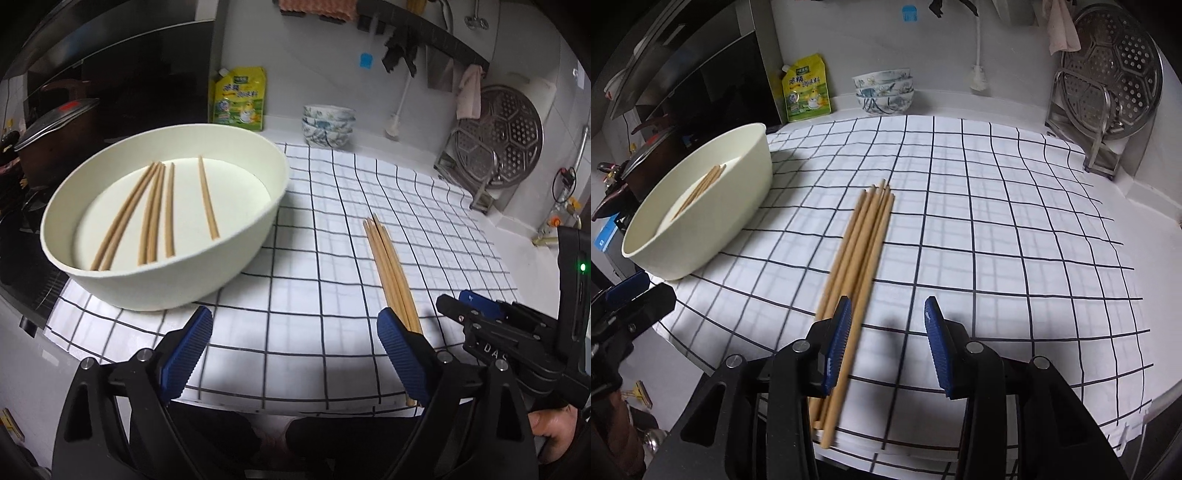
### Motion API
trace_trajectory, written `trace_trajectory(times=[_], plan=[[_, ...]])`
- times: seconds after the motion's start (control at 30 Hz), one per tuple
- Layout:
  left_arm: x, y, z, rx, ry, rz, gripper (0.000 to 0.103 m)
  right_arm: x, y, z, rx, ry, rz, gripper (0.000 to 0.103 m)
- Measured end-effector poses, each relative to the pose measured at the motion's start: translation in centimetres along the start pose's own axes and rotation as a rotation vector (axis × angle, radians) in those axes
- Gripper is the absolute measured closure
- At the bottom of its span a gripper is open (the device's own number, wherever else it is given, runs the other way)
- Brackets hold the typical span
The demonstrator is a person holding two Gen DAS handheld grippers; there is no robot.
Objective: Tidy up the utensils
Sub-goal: 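Lower both open tools around the next chopsticks in the row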
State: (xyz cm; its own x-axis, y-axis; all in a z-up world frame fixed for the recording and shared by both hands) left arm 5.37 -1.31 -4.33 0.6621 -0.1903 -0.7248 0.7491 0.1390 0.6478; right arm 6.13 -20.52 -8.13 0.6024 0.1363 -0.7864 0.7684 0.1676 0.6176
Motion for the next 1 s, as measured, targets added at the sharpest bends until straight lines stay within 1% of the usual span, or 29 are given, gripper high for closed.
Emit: trace_trajectory(times=[0.23,0.47,0.57,0.8,1.0], plan=[[2.0,-1.4,0.8,0.016,0.003,-0.052,0.014,1.5,-0.2,-0.2,-0.031,0.007,-0.028,0.063],[3.3,-1.9,0.6,-0.003,0.013,-0.085,0.014,2.8,-0.3,-0.7,-0.059,0.007,-0.059,0.063],[3.6,-2.0,0.6,-0.010,0.015,-0.092,0.014,2.9,-0.5,-0.8,-0.071,-0.008,-0.061,0.063],[4.4,-2.2,1.5,-0.001,0.014,-0.100,0.014,2.8,-1.0,0.5,-0.064,-0.046,-0.063,0.063],[5.5,-2.0,3.1,0.014,0.011,-0.100,0.014,2.8,-1.3,2.5,-0.021,-0.053,-0.056,0.063]])
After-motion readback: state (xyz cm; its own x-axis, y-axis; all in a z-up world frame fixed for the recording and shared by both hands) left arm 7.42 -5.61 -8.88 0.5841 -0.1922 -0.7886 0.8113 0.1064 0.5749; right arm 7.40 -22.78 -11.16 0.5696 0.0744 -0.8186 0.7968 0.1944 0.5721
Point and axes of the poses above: each gripper's, at about its wrist camera, not at the fingertips, and x roughly the way its jaws point, z to its right, y to its top, the point moved 7 cm from there along x, roughly the way its jaws point, and after that the axes turned 8 degrees about -x, right-handed, at the moved point
